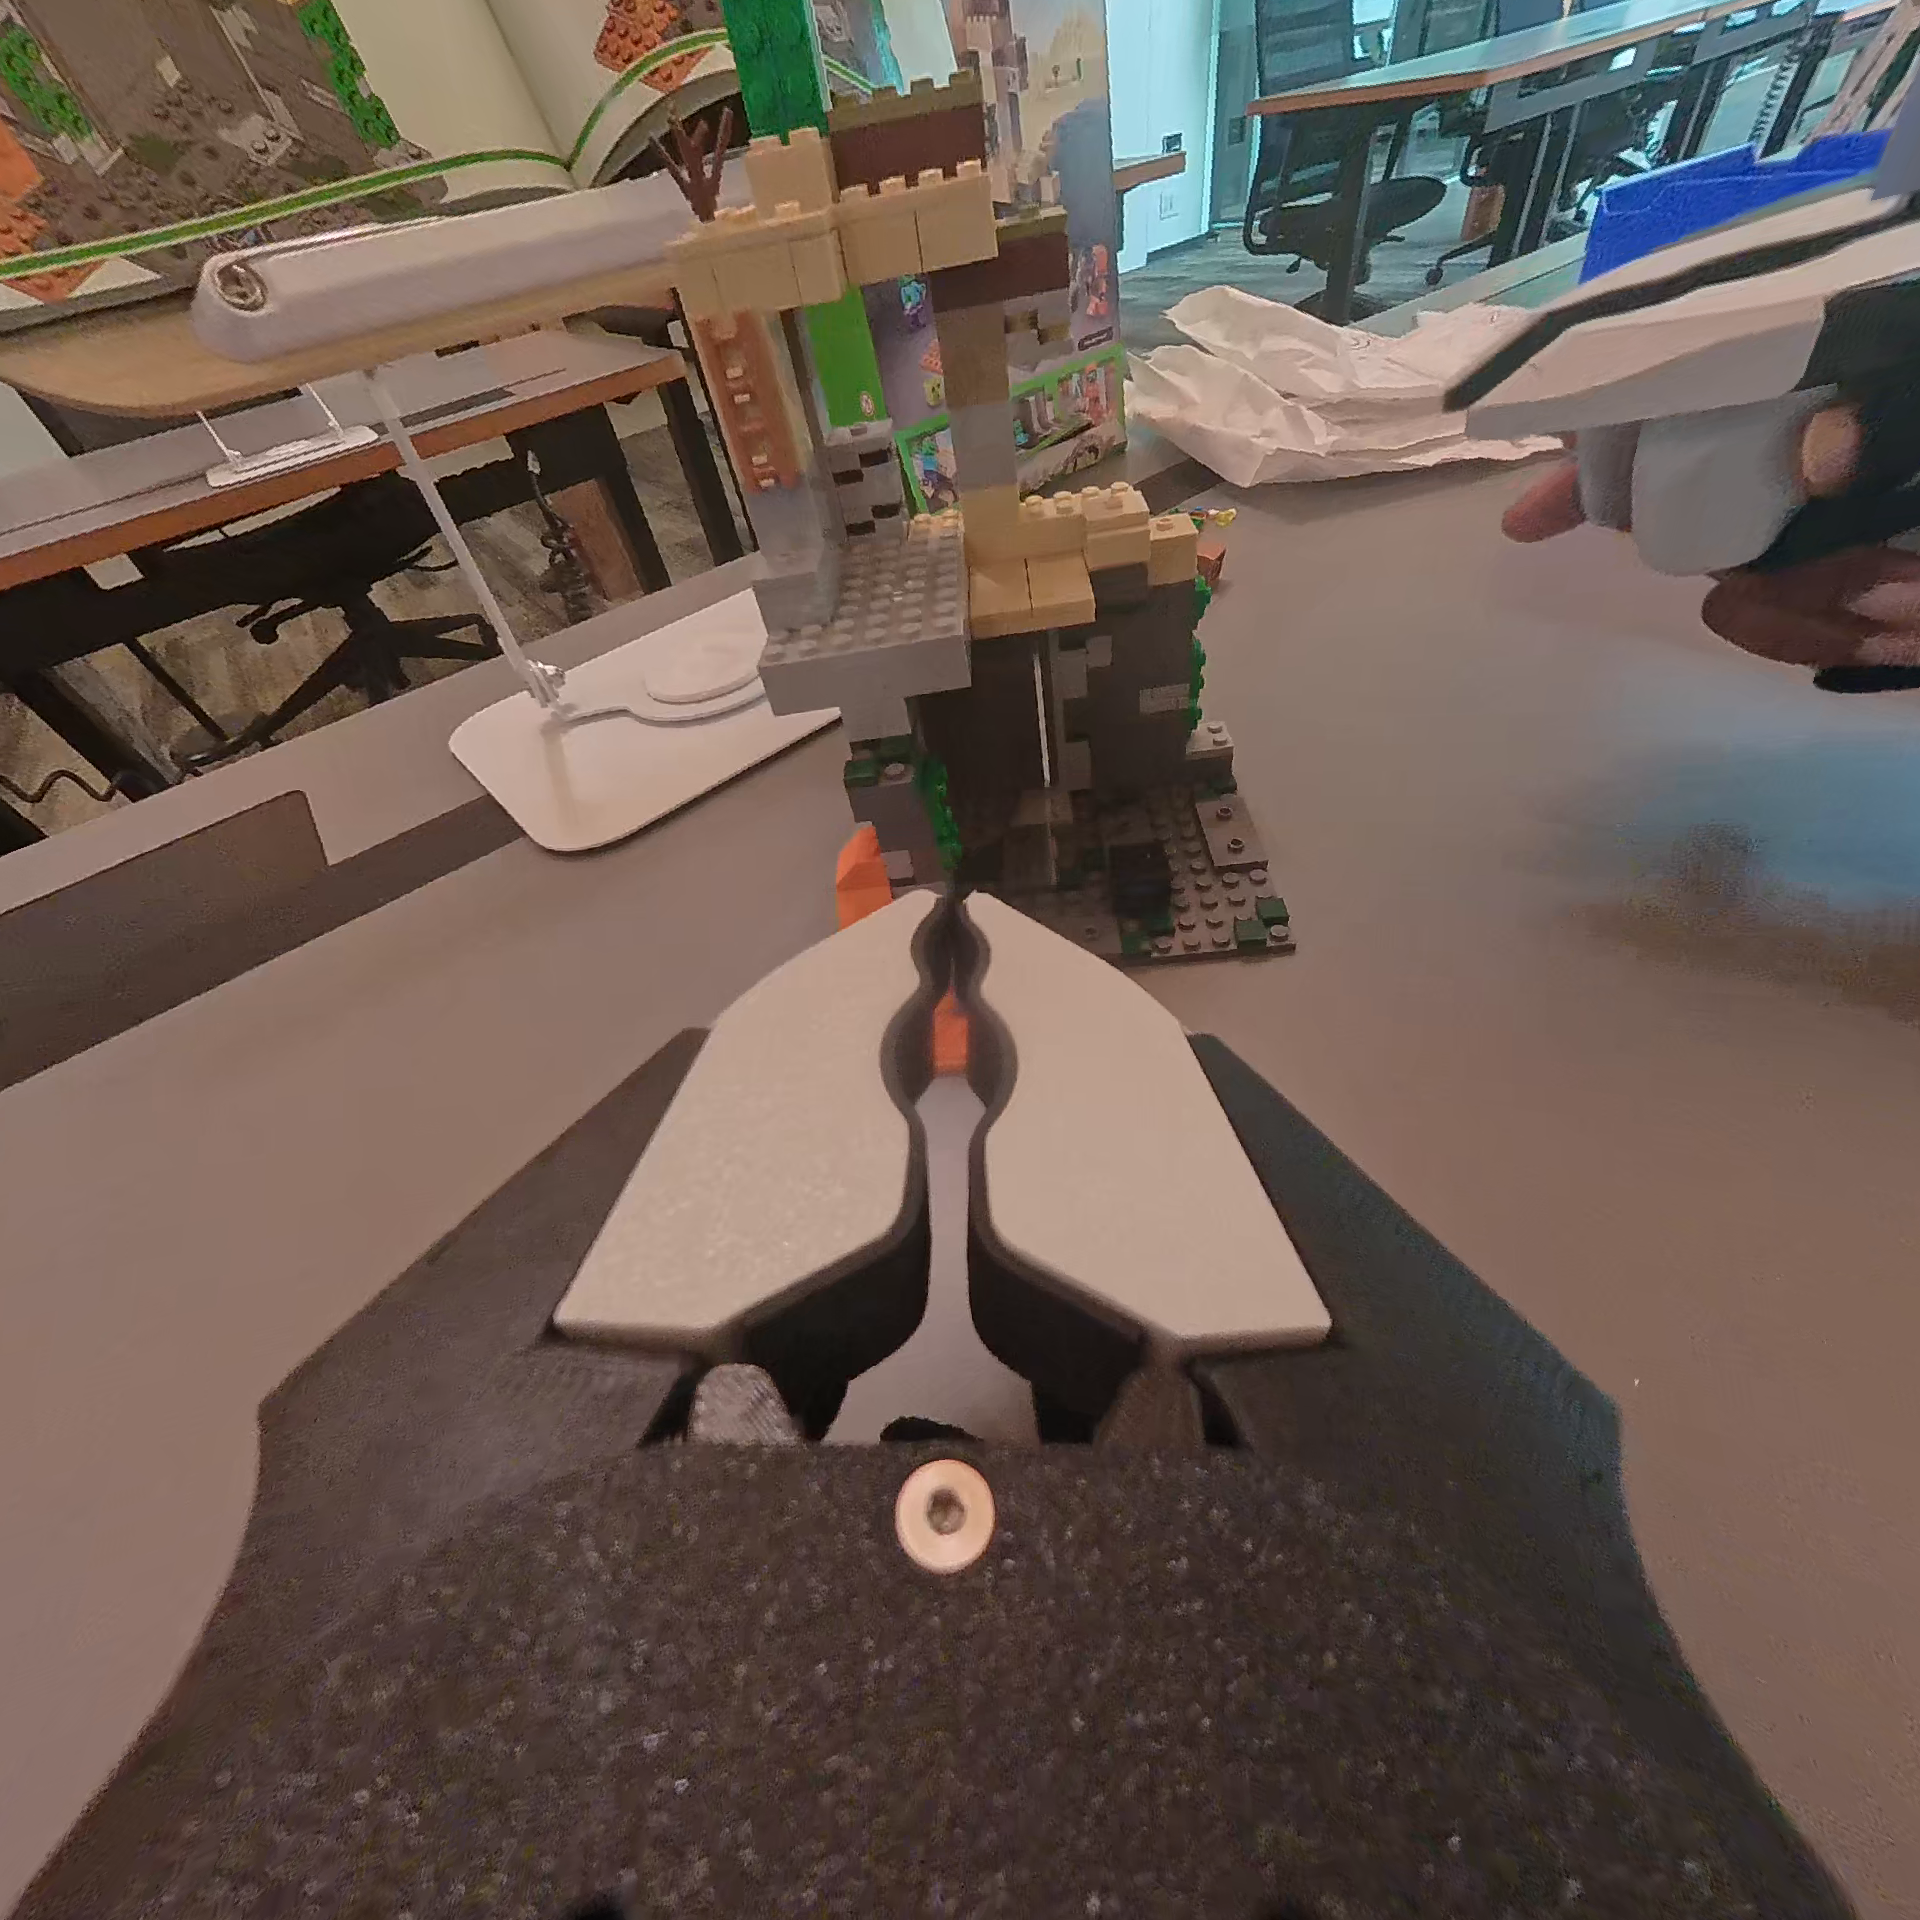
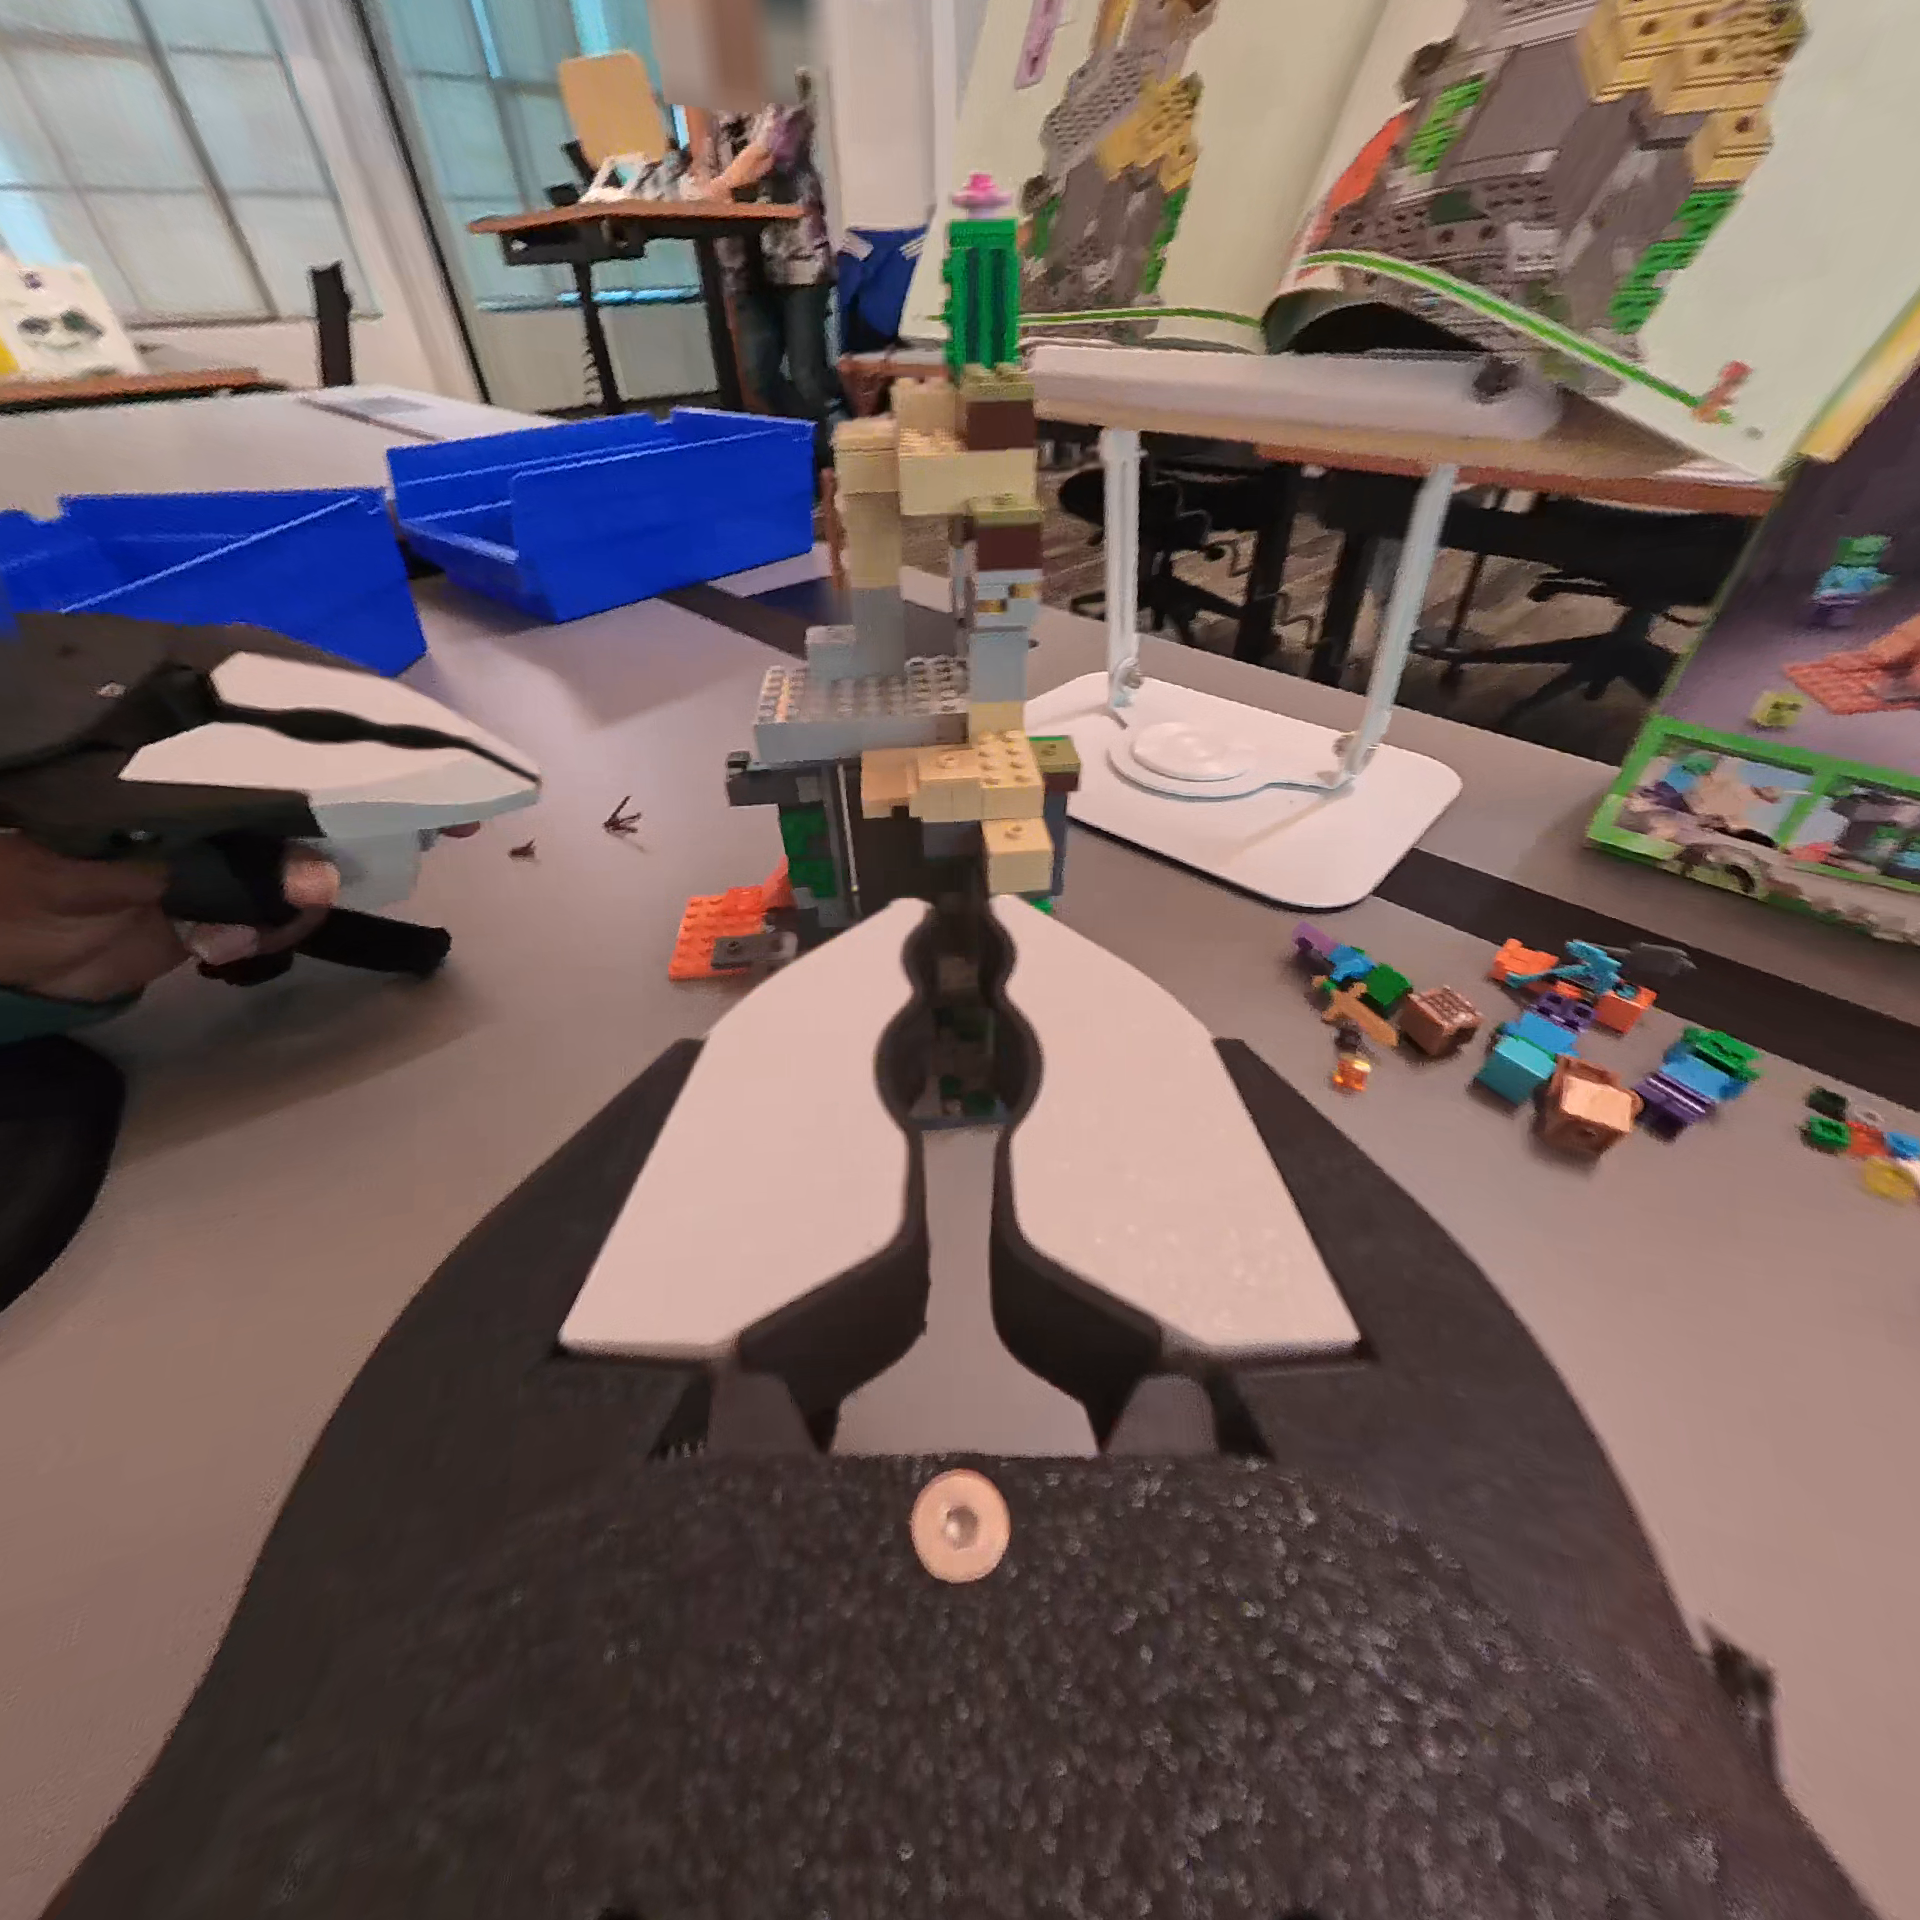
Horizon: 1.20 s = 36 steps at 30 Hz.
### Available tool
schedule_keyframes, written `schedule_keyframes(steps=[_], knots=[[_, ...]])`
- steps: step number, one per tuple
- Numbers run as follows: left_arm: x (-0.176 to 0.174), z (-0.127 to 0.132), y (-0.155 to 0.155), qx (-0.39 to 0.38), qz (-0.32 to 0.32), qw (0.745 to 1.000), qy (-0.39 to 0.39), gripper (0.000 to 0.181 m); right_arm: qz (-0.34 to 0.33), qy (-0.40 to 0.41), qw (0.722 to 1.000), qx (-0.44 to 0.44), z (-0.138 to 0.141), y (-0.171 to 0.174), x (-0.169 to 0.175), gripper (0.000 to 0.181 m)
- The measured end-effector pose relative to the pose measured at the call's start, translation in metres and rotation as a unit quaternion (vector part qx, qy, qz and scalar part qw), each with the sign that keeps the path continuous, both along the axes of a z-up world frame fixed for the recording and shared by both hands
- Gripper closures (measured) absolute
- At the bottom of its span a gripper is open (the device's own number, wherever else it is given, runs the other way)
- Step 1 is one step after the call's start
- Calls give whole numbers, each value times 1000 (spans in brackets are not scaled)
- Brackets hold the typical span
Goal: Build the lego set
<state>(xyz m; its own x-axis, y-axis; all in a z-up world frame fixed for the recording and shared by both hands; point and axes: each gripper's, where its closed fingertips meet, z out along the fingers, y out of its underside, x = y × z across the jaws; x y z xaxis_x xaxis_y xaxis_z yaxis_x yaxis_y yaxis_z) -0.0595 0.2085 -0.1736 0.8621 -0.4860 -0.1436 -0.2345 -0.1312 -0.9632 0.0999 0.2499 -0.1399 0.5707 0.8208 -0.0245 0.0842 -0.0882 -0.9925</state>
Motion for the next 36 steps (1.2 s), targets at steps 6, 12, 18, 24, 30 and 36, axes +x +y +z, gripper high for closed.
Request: schedule_keyframes(steps=[6, 12, 18, 24, 30, 36], knots=[[-7, 8, 0, 18, 14, 1000, 7, 181, -24, 33, 999, -2, -4, 0, 18, 181], [-48, 47, -6, 43, 60, 997, 10, 181, -15, 54, 998, -26, -10, -4, 23, 181], [-114, 89, -42, 73, 145, 986, -45, 181, 4, 52, 998, -24, -11, -9, 15, 181], [-130, 65, -69, 40, 173, 981, -81, 121, 18, 36, 999, 1, -9, -16, 7, 181], [-113, 31, -76, 33, 178, 982, -57, 162, 21, 33, 999, 24, -4, -21, 5, 181], [-103, 30, -76, 52, 174, 982, -49, 181, 11, 49, 998, 37, 6, -21, 9, 181]])
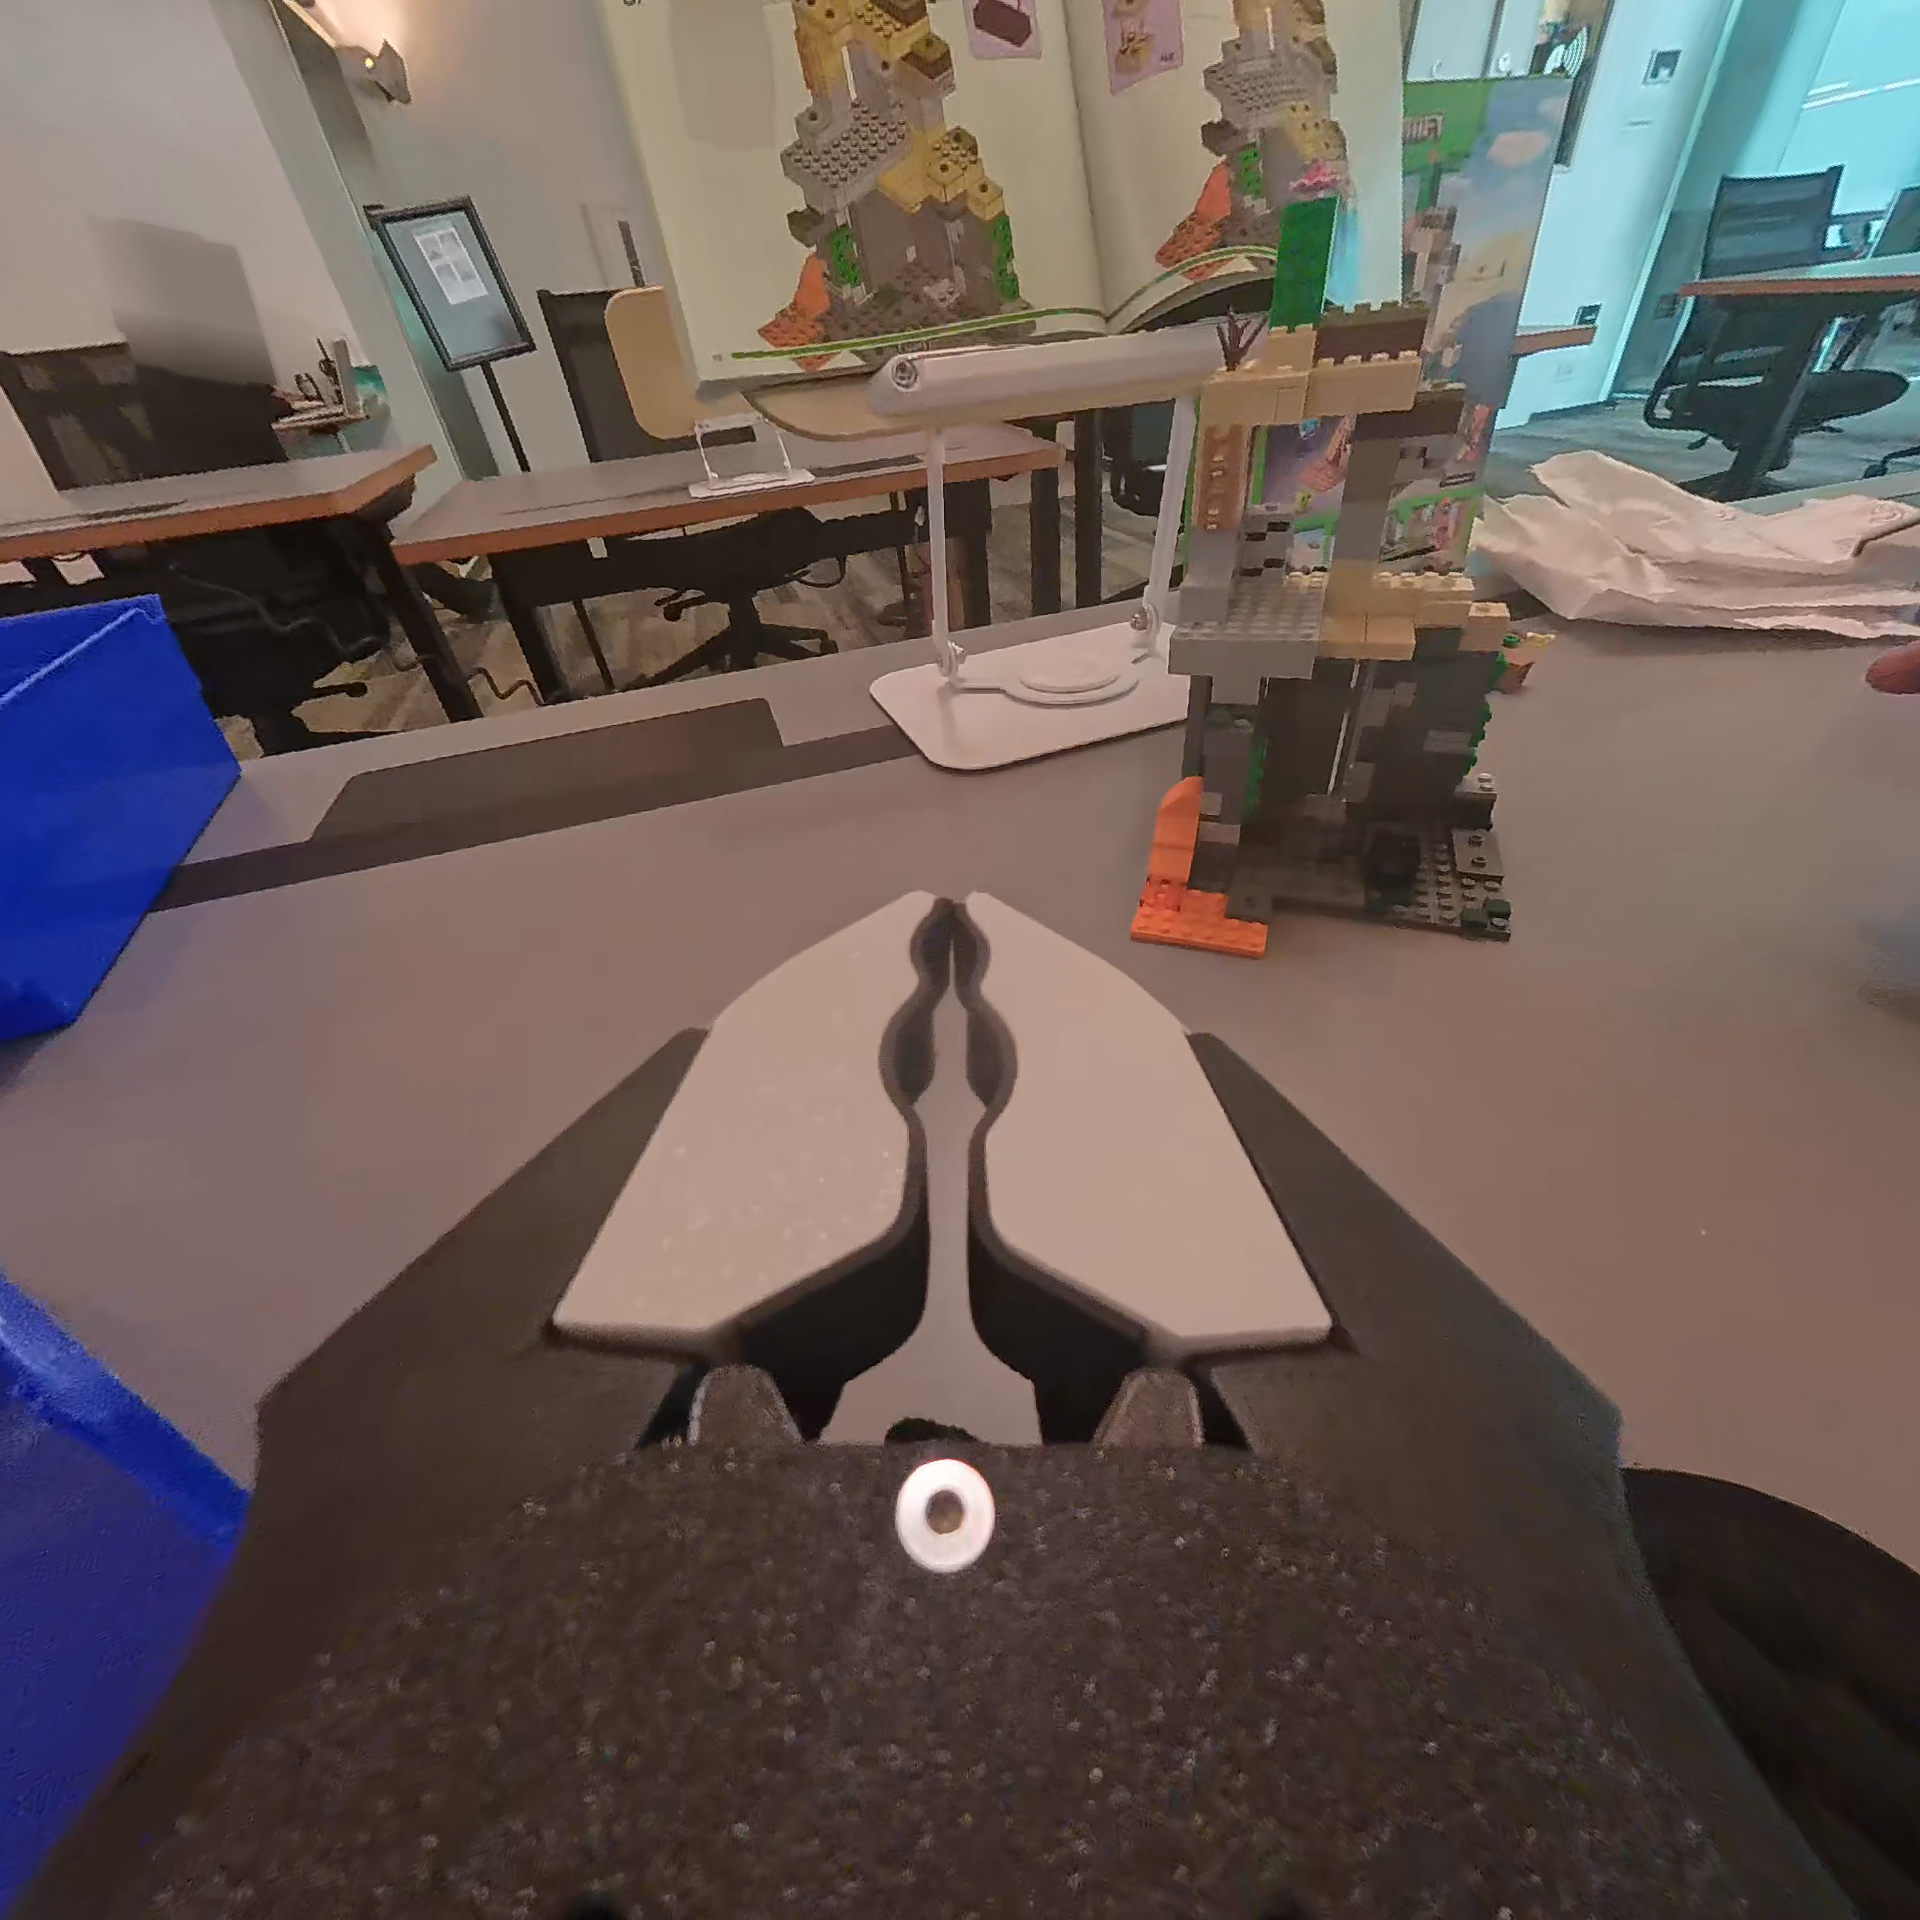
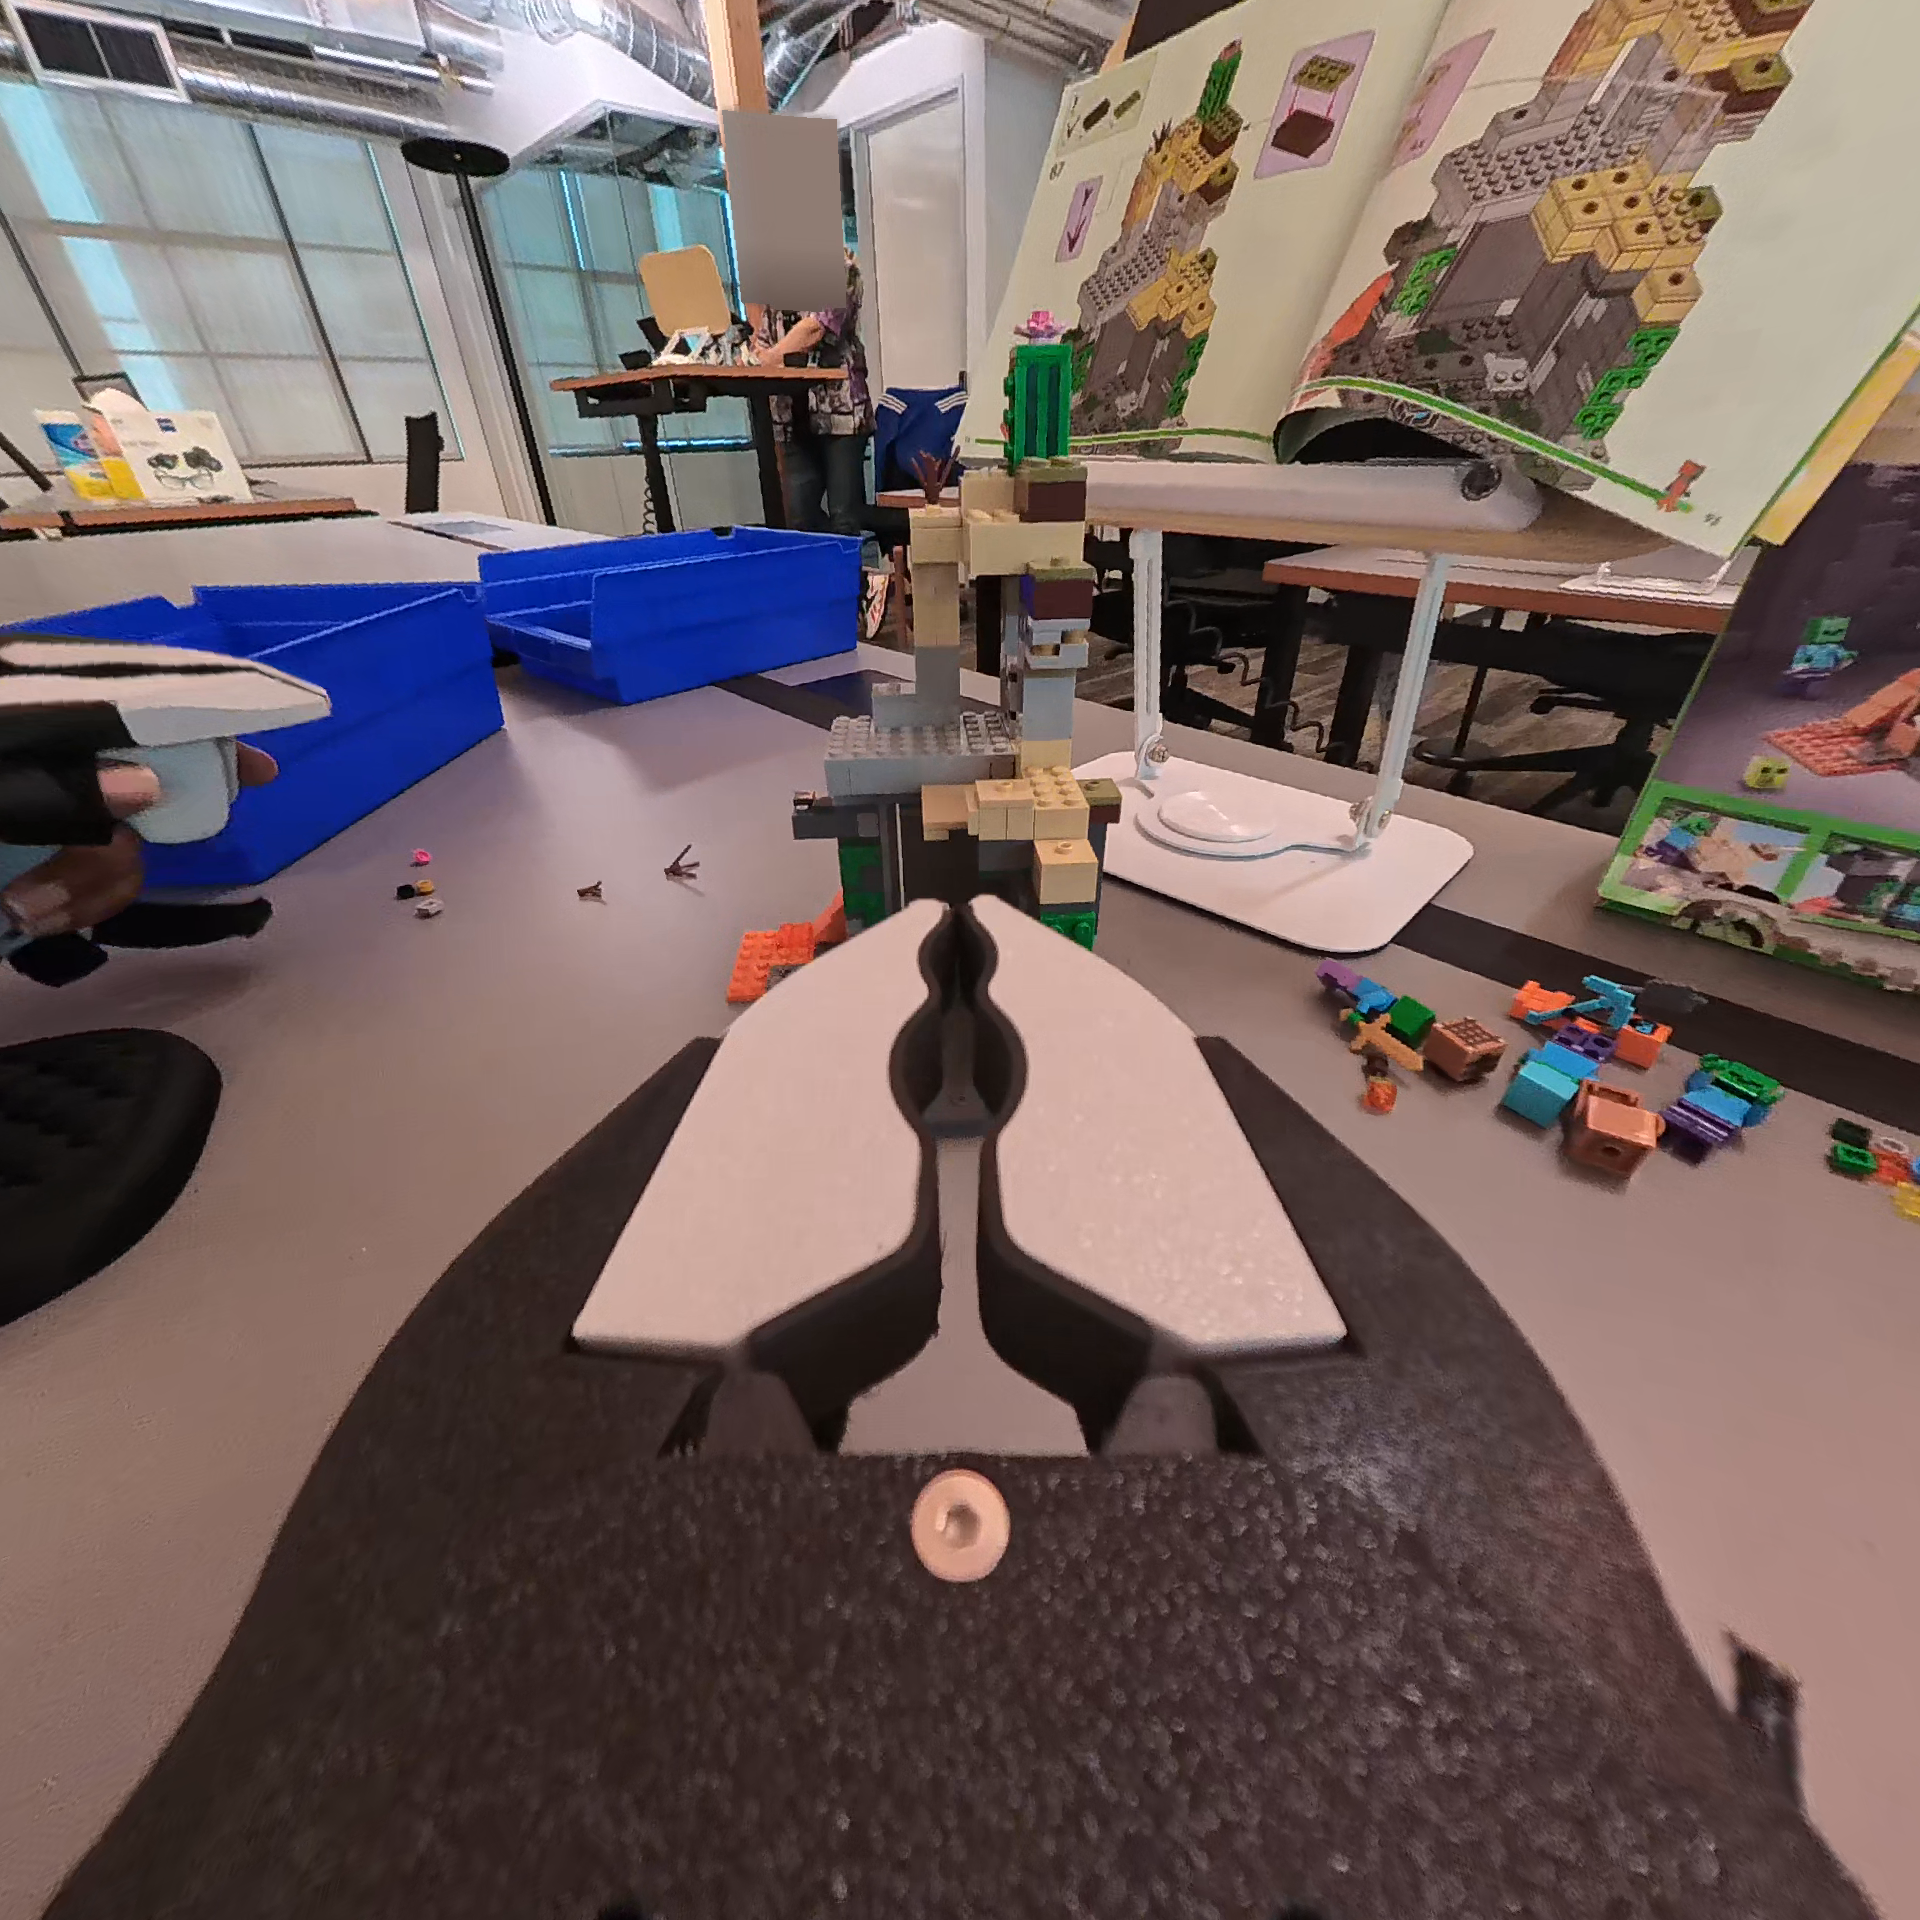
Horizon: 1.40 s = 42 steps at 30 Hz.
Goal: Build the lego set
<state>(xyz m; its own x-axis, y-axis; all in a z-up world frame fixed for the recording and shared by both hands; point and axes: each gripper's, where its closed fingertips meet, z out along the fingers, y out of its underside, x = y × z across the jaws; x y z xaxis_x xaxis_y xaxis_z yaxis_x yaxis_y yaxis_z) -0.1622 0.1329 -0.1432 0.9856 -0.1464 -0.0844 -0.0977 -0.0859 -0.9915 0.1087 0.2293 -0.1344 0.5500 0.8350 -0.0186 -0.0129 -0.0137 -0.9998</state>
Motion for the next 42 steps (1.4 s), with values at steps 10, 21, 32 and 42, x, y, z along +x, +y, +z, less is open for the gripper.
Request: schedule_keyframes(steps=[10, 21, 32, 42], knots=[[9, 18, 16, 12, 2, 1000, 3, 181, -69, -5, 997, 39, 26, 22, 2, 181], [82, 173, 114, 104, -74, 990, 62, 181, -137, -11, 985, 102, 154, 126, -40, 181], [133, 243, 250, 88, -101, 989, 67, 181, -165, -21, 983, 79, 204, 225, -83, 181], [139, 210, 299, 55, -94, 993, 51, 181, -172, -45, 981, 78, 204, 248, -92, 181]])
